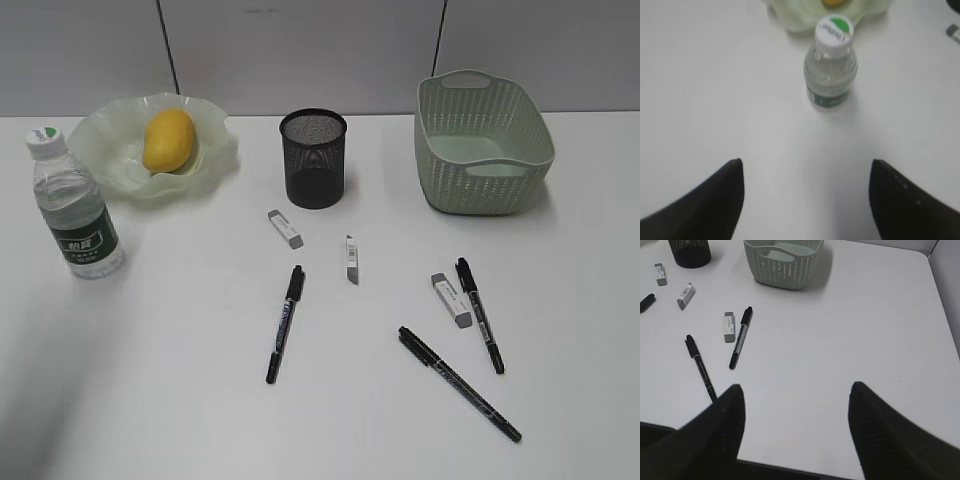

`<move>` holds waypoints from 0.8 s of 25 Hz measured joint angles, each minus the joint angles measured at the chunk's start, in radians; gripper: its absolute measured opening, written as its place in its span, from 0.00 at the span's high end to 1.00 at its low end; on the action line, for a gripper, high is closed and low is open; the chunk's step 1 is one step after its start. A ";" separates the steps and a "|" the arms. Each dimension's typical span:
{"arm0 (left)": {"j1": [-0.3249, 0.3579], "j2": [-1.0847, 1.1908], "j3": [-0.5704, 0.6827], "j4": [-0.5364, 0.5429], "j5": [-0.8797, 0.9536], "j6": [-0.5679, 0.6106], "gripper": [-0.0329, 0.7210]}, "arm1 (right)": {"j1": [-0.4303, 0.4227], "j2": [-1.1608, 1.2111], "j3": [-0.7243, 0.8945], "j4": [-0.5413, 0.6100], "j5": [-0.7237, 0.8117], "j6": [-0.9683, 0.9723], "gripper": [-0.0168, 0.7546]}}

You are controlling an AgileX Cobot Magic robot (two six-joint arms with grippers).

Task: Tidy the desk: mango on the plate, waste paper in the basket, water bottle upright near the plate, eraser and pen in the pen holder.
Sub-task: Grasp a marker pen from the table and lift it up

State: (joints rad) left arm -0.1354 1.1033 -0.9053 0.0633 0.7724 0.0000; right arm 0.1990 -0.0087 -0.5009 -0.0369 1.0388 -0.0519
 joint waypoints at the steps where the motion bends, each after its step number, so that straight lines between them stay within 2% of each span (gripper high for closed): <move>1: 0.000 -0.001 -0.040 0.000 0.097 0.000 0.18 | 0.000 0.000 -0.006 0.000 -0.005 0.000 0.31; 3: 0.000 -0.020 -0.076 0.001 0.249 0.006 0.18 | 0.000 0.016 -0.032 -0.003 -0.029 0.026 0.31; 6: 0.000 -0.101 -0.068 -0.006 0.375 0.007 0.18 | 0.000 0.154 -0.109 -0.014 -0.027 0.079 0.31; 13: 0.000 -0.540 0.030 -0.046 0.429 0.007 0.18 | 0.000 0.677 -0.359 -0.012 0.039 0.103 0.31; 20: 0.000 -0.873 0.136 -0.054 0.448 0.008 0.18 | 0.000 1.146 -0.649 0.118 0.166 0.074 0.32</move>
State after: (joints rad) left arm -0.1354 0.2299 -0.7688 0.0090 1.2205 0.0076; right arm 0.1990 1.1375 -1.1496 0.0808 1.2048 0.0223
